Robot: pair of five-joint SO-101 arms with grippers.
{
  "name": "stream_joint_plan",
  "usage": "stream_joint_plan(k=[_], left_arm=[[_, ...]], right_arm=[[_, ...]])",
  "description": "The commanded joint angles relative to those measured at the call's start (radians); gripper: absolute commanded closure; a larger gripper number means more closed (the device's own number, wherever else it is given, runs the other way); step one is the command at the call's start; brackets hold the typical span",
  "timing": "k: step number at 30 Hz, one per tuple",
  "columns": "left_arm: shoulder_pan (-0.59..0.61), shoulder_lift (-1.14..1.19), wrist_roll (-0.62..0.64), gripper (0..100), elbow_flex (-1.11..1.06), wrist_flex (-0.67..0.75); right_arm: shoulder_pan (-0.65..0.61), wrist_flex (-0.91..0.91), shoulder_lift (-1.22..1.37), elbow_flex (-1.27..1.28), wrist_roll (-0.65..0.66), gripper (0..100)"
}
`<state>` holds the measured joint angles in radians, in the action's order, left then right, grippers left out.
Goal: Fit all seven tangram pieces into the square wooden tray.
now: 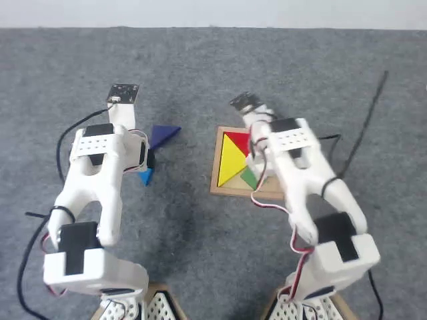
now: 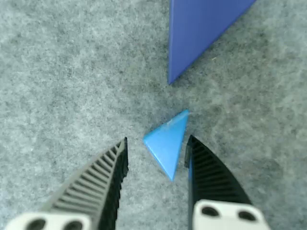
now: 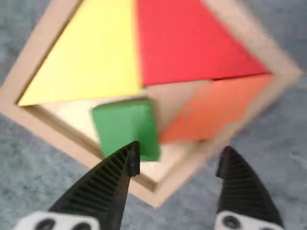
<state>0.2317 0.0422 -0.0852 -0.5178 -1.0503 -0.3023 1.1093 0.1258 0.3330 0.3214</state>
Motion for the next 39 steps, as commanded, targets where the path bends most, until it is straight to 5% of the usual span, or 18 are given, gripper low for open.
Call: stream_joint_plan(k=[1, 23, 39], left_arm=[[-0.002, -0.054, -0.011, 81, 0.013, 0.028], [0.003, -0.054, -0.011, 81, 0.013, 0.028], [0.003, -0.054, -0.011, 81, 0.015, 0.028]], right_arm=[[0.015, -0.019, -0.09, -0.023, 0.008, 81.8], [-0.116, -0.166, 0.033, 0.061, -0.086, 81.5], [-0.206, -0.173, 0.031, 0.04, -0.311, 81.2]])
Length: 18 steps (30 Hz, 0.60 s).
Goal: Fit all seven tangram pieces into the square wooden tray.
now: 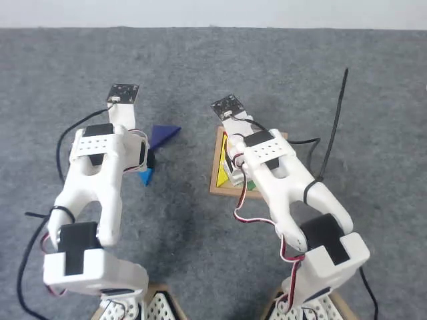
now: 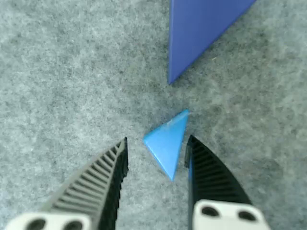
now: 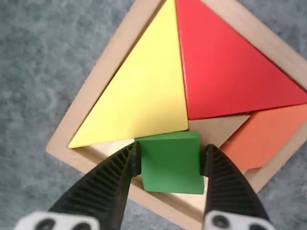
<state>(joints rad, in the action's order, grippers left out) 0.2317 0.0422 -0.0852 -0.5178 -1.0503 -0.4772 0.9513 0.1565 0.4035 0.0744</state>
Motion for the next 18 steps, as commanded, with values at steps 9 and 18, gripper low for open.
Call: stream_joint_plan(k=[9, 18], left_arm=[[0.003, -0.054, -0.011, 81, 0.015, 0.028], [0.003, -0.054, -0.011, 81, 0.015, 0.028]], right_arm=[[-0.056, -0.005, 0.001, -0.118, -0.137, 81.2], [-0.05, 0.025, -0.094, -0.086, -0.133, 81.2]])
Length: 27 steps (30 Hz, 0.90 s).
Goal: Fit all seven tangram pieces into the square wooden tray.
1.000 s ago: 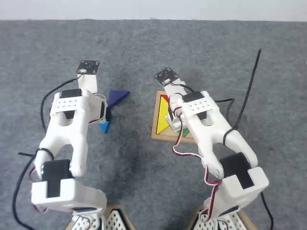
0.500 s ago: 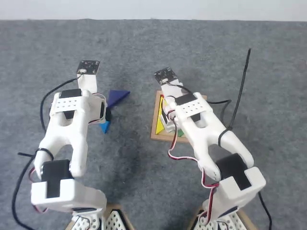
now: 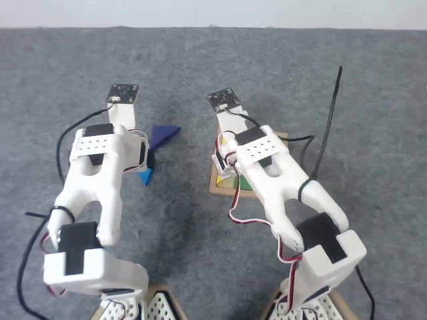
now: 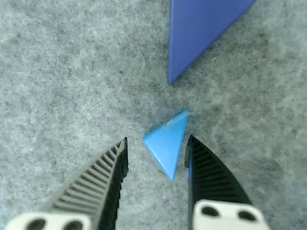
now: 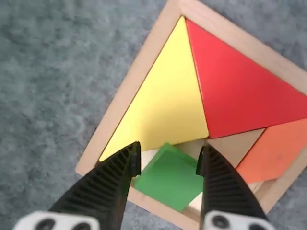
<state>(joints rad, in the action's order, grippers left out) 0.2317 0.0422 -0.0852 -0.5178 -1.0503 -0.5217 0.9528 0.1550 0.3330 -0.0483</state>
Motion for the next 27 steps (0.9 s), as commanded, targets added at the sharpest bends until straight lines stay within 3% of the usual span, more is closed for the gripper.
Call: stream_joint_plan(k=[1, 21, 27], left_arm=[[0.003, -0.054, -0.011, 81, 0.015, 0.028], [0.003, -0.054, -0.011, 81, 0.013, 0.028], [0.003, -0.055, -0.011, 81, 0.015, 0.028]], right_arm=[[-0.005, 0.022, -0.105, 0.0, -0.011, 81.2], [0.013, 0.035, -0.191, 0.143, -0.009, 81.2], [-0.061, 0.028, -0.349, 0.238, -0.009, 81.2]])
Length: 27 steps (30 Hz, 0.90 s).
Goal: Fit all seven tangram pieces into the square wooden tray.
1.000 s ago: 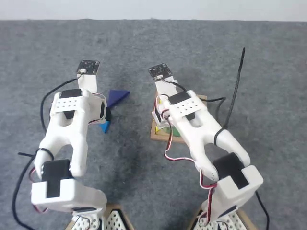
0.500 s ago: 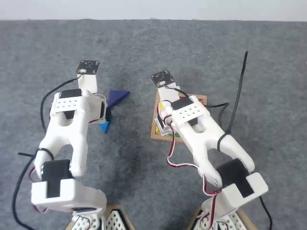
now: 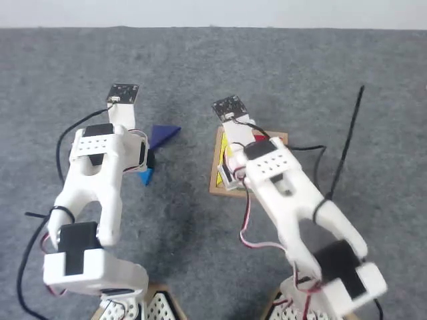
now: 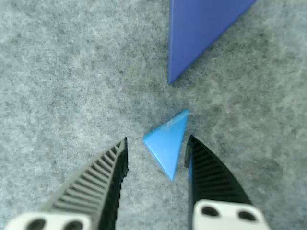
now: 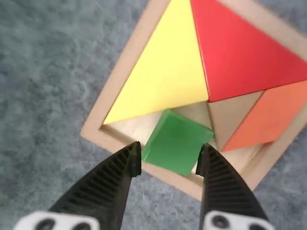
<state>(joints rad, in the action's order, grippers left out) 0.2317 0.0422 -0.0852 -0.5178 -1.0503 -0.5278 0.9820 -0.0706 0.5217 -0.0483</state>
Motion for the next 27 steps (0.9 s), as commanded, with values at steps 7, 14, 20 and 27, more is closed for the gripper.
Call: stream_joint_plan(k=[7, 14, 20, 27], left_arm=[[0.003, -0.055, -0.011, 81, 0.015, 0.026], [0.003, -0.055, -0.011, 81, 0.013, 0.026], [0.003, -0.054, -0.011, 81, 0.013, 0.028], [0.002, -0.054, -0.011, 81, 0.013, 0.028]], right_arm=[[-0.021, -0.031, -0.022, 0.064, -0.009, 81.2], [0.041, -0.05, 0.09, 0.035, 0.035, 81.2], [0.142, -0.05, 0.094, -0.018, 0.041, 81.2], [0.131, -0.053, 0.091, -0.06, 0.041, 81.2]])
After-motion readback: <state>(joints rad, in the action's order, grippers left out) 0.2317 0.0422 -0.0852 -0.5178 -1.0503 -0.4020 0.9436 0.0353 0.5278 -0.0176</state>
